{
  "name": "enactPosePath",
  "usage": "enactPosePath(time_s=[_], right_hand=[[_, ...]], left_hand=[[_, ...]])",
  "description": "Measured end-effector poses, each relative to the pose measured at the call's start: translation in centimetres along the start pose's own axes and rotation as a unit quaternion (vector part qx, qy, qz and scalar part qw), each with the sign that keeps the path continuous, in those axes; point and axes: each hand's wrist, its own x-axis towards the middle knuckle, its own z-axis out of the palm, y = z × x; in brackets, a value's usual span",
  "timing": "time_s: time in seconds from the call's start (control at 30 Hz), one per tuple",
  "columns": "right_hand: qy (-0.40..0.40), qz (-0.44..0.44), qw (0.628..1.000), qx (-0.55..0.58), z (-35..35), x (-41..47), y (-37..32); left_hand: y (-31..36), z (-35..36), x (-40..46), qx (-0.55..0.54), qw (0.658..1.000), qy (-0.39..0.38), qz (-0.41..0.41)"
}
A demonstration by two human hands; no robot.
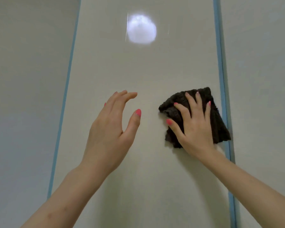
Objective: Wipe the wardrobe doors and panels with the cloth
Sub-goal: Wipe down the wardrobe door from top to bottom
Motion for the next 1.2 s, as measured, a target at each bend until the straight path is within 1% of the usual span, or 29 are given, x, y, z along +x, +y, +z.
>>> enactPosePath(time_s=[0.07, 0.1, 0.17, 0.23, 0.27, 0.3, 0.33, 0.37, 0.4, 0.43, 0.47, 0.5, 0.53, 0.57, 0.6, 0.67, 0.7, 0.73, 0.77, 0.8, 0.83, 0.87, 0.9, 0.97, 1.03, 1.07, 1.1, 1.13, 1.2], right_hand=[[-0.03, -0.127, 0.991, -0.013, 0.5, -4.9, -0.7], [-0.055, -0.211, 0.975, -0.032, 0.4, -7.2, -0.5], [-0.114, -0.367, 0.921, -0.07, -0.5, -9.9, 1.4], [-0.143, -0.434, 0.886, -0.083, -1.2, -9.2, 3.4], [-0.139, -0.423, 0.891, -0.085, -1.2, -7.8, 4.1], [-0.12, -0.378, 0.914, -0.083, -1.1, -6.1, 4.5], [-0.088, -0.295, 0.948, -0.078, -0.7, -4.3, 4.2], [-0.045, -0.176, 0.981, -0.068, -0.3, -2.7, 3.6], [0.002, -0.029, 0.998, -0.05, 0.1, -1.2, 2.5], [0.042, 0.116, 0.992, -0.025, 0.6, 0.0, 1.0], [0.071, 0.232, 0.97, -0.005, 1.1, 0.9, -0.8], [0.083, 0.307, 0.948, 0.009, 1.5, 1.2, -2.7], [0.082, 0.335, 0.939, 0.007, 2.1, 0.8, -4.7], [0.078, 0.313, 0.947, -0.011, 2.6, -0.4, -6.6], [0.066, 0.248, 0.966, -0.03, 3.1, -2.3, -8.4], [0.008, 0.028, 0.998, -0.055, 3.8, -7.2, -11.2], [-0.036, -0.095, 0.993, -0.065, 3.7, -9.5, -12.1], [-0.077, -0.208, 0.972, -0.074, 3.5, -10.9, -12.3], [-0.106, -0.299, 0.945, -0.075, 3.2, -11.1, -12.0], [-0.119, -0.353, 0.925, -0.071, 2.9, -10.1, -11.5], [-0.115, -0.371, 0.919, -0.073, 2.9, -8.4, -11.1], [-0.094, -0.351, 0.928, -0.078, 3.1, -6.1, -11.0], [-0.066, -0.298, 0.949, -0.082, 3.3, -3.6, -11.1], [-0.015, -0.132, 0.988, -0.079, 4.3, 1.2, -12.3], [0.019, 0.037, 0.996, -0.075, 5.4, 4.4, -14.9], [0.033, 0.08, 0.993, -0.081, 6.1, 4.9, -16.3], [0.048, 0.091, 0.991, -0.084, 6.6, 4.8, -17.7], [0.054, 0.068, 0.993, -0.078, 6.9, 3.9, -18.9], [0.024, -0.071, 0.996, -0.043, 7.2, 0.1, -20.7]], left_hand=[[-0.7, -0.2, -0.1, -0.011, 1.0, 0.003, 0.0], [-1.0, -0.3, -0.2, -0.017, 1.0, -0.002, 0.002], [-1.7, -0.7, -0.4, -0.025, 1.0, -0.015, 0.0], [-2.5, -1.2, -0.5, -0.023, 0.999, -0.024, 0.006], [-3.0, -1.5, -0.5, -0.019, 0.999, -0.025, 0.013], [-3.4, -1.7, -0.5, -0.018, 0.999, -0.025, 0.017], [-3.9, -2.0, -0.4, -0.021, 0.999, -0.024, 0.016], [-4.4, -2.3, -0.5, -0.027, 0.999, -0.022, 0.012], [-4.8, -2.5, -0.5, -0.037, 0.999, -0.02, 0.003], [-5.3, -2.8, -0.7, -0.046, 0.999, -0.018, -0.007], [-5.8, -3.1, -1.0, -0.053, 0.998, -0.018, -0.014], [-6.2, -3.3, -1.3, -0.057, 0.998, -0.02, -0.02], [-6.7, -3.6, -1.7, -0.059, 0.998, -0.024, -0.023], [-7.1, -3.8, -2.1, -0.061, 0.997, -0.026, -0.026], [-7.4, -4.1, -2.4, -0.063, 0.997, -0.028, -0.03], [-8.2, -4.7, -3.0, -0.067, 0.997, -0.025, -0.037], [-8.6, -4.9, -3.3, -0.068, 0.997, -0.024, -0.04], [-8.9, -5.1, -3.5, -0.068, 0.996, -0.026, -0.043], [-9.2, -5.2, -3.7, -0.068, 0.996, -0.03, -0.047], [-9.4, -5.3, -3.8, -0.066, 0.996, -0.033, -0.048], [-9.6, -5.3, -3.9, -0.064, 0.996, -0.033, -0.047], [-9.8, -5.3, -3.9, -0.063, 0.997, -0.031, -0.045], [-9.9, -5.3, -3.9, -0.065, 0.996, -0.03, -0.044], [-10.3, -5.3, -3.9, -0.074, 0.996, -0.035, -0.047], [-10.8, -5.5, -4.1, -0.087, 0.994, -0.036, -0.055], [-11.0, -5.7, -4.2, -0.092, 0.994, -0.032, -0.059], [-11.3, -5.8, -4.4, -0.095, 0.993, -0.025, -0.062], [-11.5, -6.0, -4.6, -0.098, 0.993, -0.017, -0.064], [-11.8, -6.1, -5.0, -0.102, 0.992, -0.009, -0.069]])
